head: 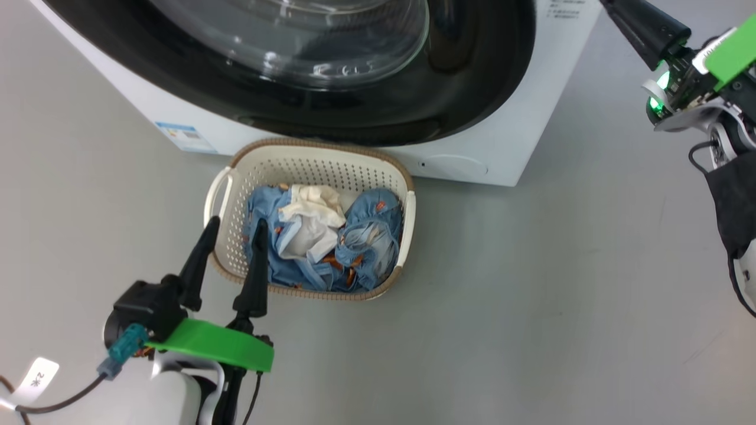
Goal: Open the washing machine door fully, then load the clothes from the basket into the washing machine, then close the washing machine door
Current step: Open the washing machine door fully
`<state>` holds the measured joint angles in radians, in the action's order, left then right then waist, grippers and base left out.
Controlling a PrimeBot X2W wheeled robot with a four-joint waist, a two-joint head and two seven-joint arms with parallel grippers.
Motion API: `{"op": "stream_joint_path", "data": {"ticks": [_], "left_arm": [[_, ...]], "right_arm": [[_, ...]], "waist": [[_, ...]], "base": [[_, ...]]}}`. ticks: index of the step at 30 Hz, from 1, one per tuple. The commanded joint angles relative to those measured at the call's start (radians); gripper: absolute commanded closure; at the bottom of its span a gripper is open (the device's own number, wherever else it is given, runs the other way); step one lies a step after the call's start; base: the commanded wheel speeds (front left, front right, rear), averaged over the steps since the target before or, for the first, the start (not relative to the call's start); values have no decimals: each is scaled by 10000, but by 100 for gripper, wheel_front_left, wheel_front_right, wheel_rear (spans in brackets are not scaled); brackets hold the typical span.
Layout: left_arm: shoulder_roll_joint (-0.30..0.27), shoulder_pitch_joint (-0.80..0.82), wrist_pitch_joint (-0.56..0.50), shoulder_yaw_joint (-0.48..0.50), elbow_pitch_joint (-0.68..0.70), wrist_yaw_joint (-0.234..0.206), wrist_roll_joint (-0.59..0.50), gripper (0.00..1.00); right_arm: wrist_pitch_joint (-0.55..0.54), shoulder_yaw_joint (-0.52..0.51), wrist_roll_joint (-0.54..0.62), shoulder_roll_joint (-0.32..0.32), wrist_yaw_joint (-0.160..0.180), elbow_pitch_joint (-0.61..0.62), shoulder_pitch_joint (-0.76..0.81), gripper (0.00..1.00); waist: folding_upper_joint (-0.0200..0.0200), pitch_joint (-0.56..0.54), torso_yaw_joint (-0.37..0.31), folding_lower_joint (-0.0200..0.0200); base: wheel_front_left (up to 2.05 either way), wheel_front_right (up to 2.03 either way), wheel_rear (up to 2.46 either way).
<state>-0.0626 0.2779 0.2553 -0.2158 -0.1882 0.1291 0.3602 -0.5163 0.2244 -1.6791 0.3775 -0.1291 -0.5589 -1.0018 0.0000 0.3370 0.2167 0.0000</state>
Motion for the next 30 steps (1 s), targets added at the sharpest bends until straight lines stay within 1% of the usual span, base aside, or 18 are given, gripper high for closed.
{"op": "stream_joint_path", "data": {"ticks": [1, 6, 18, 25, 30], "left_arm": [[-164, 322, 65, 279, 286, 16, 104, 0], [-102, 492, 65, 321, 336, 16, 178, 0], [59, 599, 65, 522, 432, 16, 443, 0], [100, 711, 65, 496, 464, 16, 355, 0], [111, 712, 65, 513, 418, 16, 280, 0]], "right_arm": [[-202, 117, -93, -84, -16, 110, -282, 100], [-692, 166, -86, -237, -16, -181, -789, 100], [-780, 269, 469, -345, -16, -612, -1720, 100], [-857, 388, 726, -455, -16, -754, -1928, 100], [-1005, 502, 826, -506, -16, -655, -1787, 100]], "waist": [[0, 253, 120, 0], [0, 584, 226, 0], [0, 1222, 548, 0], [0, 1379, 664, 0], [0, 1283, 647, 0]], "base": [[0, 0, 0], [0, 0, 0], [0, 0, 0], [0, 0, 0], [0, 0, 0]]}}
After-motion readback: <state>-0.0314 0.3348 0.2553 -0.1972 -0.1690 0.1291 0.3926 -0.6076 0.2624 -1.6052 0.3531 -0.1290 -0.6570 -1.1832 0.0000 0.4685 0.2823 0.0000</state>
